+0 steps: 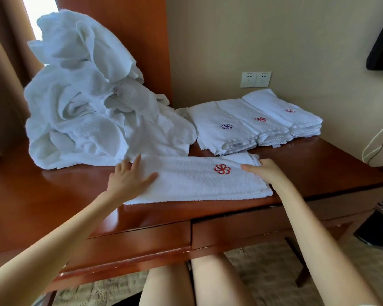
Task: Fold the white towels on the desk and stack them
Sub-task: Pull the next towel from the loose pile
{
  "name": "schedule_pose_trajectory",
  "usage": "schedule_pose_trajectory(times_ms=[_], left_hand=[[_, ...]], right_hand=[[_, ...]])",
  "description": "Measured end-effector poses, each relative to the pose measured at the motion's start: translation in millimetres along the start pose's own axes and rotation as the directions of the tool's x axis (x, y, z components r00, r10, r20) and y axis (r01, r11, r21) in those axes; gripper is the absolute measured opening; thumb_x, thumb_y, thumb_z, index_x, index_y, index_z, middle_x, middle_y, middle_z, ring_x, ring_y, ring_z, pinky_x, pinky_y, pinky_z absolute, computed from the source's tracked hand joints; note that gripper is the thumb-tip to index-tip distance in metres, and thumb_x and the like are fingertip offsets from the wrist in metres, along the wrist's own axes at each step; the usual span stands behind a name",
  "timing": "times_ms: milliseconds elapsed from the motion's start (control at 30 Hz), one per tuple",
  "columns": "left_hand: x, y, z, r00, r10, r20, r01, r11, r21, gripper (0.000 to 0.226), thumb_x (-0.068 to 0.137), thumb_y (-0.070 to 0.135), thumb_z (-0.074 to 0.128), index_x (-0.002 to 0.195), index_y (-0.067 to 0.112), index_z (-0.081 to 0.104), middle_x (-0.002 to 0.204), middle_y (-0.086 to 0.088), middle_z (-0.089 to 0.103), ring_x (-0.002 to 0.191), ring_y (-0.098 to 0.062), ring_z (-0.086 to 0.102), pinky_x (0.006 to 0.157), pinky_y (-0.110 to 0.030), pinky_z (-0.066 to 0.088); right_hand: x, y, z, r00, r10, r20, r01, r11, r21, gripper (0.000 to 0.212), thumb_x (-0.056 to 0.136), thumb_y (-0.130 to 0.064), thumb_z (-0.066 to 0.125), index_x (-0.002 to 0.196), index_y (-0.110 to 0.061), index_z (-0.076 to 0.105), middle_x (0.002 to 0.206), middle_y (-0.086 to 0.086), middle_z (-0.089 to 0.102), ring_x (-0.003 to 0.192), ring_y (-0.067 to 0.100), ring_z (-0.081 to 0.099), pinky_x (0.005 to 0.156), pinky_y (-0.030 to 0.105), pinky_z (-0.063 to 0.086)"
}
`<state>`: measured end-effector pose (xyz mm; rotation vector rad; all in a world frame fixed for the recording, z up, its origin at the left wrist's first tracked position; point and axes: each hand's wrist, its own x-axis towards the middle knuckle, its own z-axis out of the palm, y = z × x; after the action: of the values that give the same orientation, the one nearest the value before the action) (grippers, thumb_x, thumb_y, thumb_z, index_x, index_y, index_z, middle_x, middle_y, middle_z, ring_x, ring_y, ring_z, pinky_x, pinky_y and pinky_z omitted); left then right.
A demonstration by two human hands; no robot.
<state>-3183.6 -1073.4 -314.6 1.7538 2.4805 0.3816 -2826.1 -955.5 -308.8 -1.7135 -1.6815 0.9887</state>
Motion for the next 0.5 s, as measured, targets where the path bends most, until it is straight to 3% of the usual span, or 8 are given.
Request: schedule_pose_trajectory(times_ms=[67, 133, 167, 233, 267, 333, 433, 500], left_hand=[[-3, -10, -5, 0.992, -0.1, 0.071, 0.097, 0.994, 0.051, 0.104, 0.073, 0.086, 0.028, 0.151, 0.018, 0.02, 0.15, -0.017, 0.025, 0.139, -0.035, 0.022, 0.111, -0.047, 0.026], [0, -14, -8, 0.974, -0.156, 0.165, 0.159, 0.987, -0.005, 0.115, 0.064, 0.088, 0.026, 0.15, 0.01, 0.023, 0.15, -0.019, 0.028, 0.138, -0.036, 0.024, 0.112, -0.046, 0.026], [3, -13, -9, 0.968, -0.172, 0.183, 0.184, 0.982, -0.047, 0.114, 0.067, 0.086, 0.031, 0.149, 0.008, 0.024, 0.15, -0.019, 0.028, 0.138, -0.036, 0.026, 0.113, -0.046, 0.026], [11, -7, -9, 0.966, -0.185, 0.18, 0.217, 0.96, -0.178, 0.102, 0.077, 0.074, 0.051, 0.149, 0.006, 0.026, 0.149, -0.018, 0.034, 0.135, -0.035, 0.034, 0.11, -0.043, 0.031], [13, -4, -8, 0.968, -0.189, 0.165, 0.229, 0.935, -0.272, 0.095, 0.08, 0.065, 0.061, 0.146, 0.004, 0.031, 0.143, -0.017, 0.042, 0.127, -0.034, 0.043, 0.105, -0.041, 0.037], [17, 0, -7, 0.972, -0.191, 0.135, 0.232, 0.857, -0.461, 0.077, 0.08, 0.045, 0.073, 0.134, 0.001, 0.04, 0.126, -0.015, 0.057, 0.104, -0.029, 0.054, 0.088, -0.035, 0.042], [18, 7, -13, 0.985, -0.148, 0.084, 0.167, 0.76, -0.628, 0.058, 0.078, 0.029, 0.078, 0.119, 0.006, 0.044, 0.106, -0.012, 0.061, 0.097, -0.03, 0.058, 0.075, -0.033, 0.042], [20, 22, -30, 0.995, -0.089, -0.036, 0.047, 0.78, -0.624, 0.053, 0.077, 0.027, 0.08, 0.11, 0.013, 0.041, 0.1, -0.005, 0.057, 0.094, -0.026, 0.058, 0.07, -0.033, 0.04]], right_hand=[[-2, -8, 0, 0.958, -0.148, -0.244, 0.048, 0.926, -0.375, 0.073, 0.089, -0.052, 0.061, 0.142, -0.006, 0.039, 0.132, 0.012, 0.052, 0.119, 0.03, 0.052, 0.089, 0.039, 0.043], [-5, -23, 4, 0.876, -0.35, -0.333, 0.132, 0.836, -0.532, 0.07, 0.093, -0.055, 0.05, 0.144, -0.01, 0.035, 0.143, 0.016, 0.044, 0.13, 0.034, 0.043, 0.098, 0.043, 0.04], [-5, -33, 10, 0.853, -0.434, -0.291, 0.218, 0.802, -0.556, 0.067, 0.096, -0.055, 0.043, 0.146, -0.012, 0.034, 0.148, 0.016, 0.04, 0.137, 0.032, 0.036, 0.105, 0.044, 0.034], [-6, -47, 31, 0.842, -0.539, -0.024, 0.423, 0.687, -0.591, 0.064, 0.099, -0.057, 0.029, 0.151, -0.02, 0.027, 0.16, 0.006, 0.021, 0.148, 0.024, 0.013, 0.118, 0.045, 0.01], [-8, -49, 45, 0.832, -0.535, 0.145, 0.514, 0.646, -0.564, 0.063, 0.1, -0.057, 0.025, 0.153, -0.026, 0.021, 0.162, 0.0, 0.009, 0.15, 0.02, 0.001, 0.119, 0.045, -0.002], [-12, -43, 69, 0.814, -0.446, 0.372, 0.581, 0.638, -0.506, 0.062, 0.099, -0.06, 0.02, 0.154, -0.033, 0.012, 0.162, -0.006, -0.005, 0.149, 0.013, -0.01, 0.117, 0.042, -0.011], [-6, -34, 70, 0.819, -0.406, 0.406, 0.57, 0.662, -0.487, 0.065, 0.098, -0.061, 0.021, 0.154, -0.03, 0.014, 0.163, -0.005, 0.001, 0.149, 0.01, -0.003, 0.118, 0.038, -0.006], [-3, -38, 61, 0.825, -0.389, 0.411, 0.541, 0.755, -0.37, 0.068, 0.097, -0.061, 0.03, 0.154, -0.027, 0.018, 0.162, -0.004, 0.011, 0.148, 0.011, 0.01, 0.116, 0.034, 0.013]])
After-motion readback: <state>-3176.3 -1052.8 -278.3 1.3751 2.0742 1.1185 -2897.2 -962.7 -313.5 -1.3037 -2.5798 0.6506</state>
